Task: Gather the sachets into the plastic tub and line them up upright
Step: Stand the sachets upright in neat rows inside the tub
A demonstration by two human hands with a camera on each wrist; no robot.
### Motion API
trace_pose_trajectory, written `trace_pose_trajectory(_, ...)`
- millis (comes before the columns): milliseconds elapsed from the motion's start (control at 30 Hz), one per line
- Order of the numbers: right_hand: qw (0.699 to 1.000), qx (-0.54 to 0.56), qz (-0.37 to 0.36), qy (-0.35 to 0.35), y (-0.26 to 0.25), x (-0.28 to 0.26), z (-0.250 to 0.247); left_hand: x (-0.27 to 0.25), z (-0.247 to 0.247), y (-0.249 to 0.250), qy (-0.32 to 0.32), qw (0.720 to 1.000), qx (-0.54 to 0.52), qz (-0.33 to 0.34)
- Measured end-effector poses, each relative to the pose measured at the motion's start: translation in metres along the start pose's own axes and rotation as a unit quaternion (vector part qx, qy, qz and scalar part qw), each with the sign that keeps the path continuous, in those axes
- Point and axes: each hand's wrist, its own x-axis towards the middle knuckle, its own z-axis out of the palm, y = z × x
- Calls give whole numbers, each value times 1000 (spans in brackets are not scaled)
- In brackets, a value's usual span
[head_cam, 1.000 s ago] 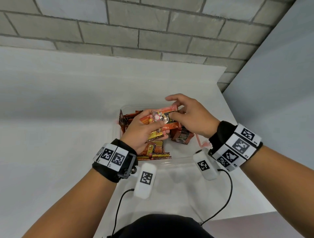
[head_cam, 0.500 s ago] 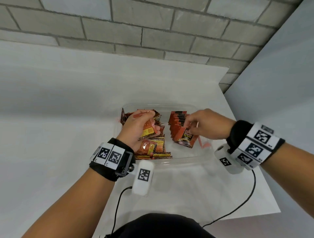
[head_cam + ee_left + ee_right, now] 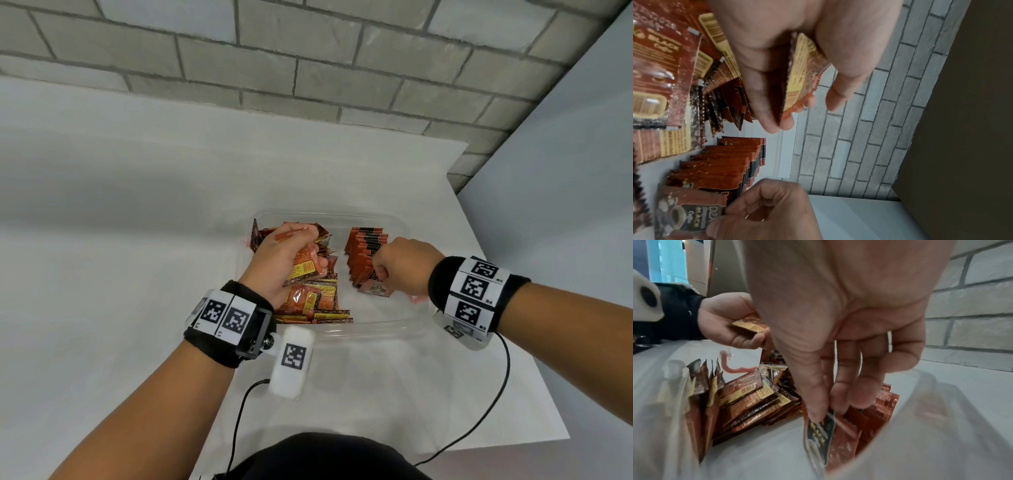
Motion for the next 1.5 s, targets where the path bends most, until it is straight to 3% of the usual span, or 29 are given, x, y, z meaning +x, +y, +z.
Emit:
trace_pose_trajectory(600,999,-33,25,28,4,3,0,-2,2,0,-10,1000,-7,-4)
trace_pose_trajectory(800,996,61,19,55,9,-3,-4,-4,0,1,-28,999,-27,-37)
trace_pose_trajectory(867,981,169,-8,99,10,-7,-12,-4,1,1,-34,999,-14,-31)
trace_pose_trajectory(967,919,355,-48,163,1,-17,-22,-6,5,0,-52,997,64,0)
trace_pose_trajectory(1033,891,419,-69,163,-8,-21,-23,-8,8,-2,-70,992,99,21)
trace_pose_trajectory(1167,853,487,-93,165,-16,-24,-16,-11,12,-5,-60,989,133,38)
trace_pose_trajectory(1300,838,500,-88,200,-10,-27,-14,-15,12,-6,-40,986,158,39)
trace_pose_trajectory(1400,813,493,-55,304,-6,-29,-14,-15,16,-2,1,992,121,-27)
trace_pose_trajectory(1500,812,461,-77,350,-7,-36,-11,-16,19,4,-37,993,76,-77)
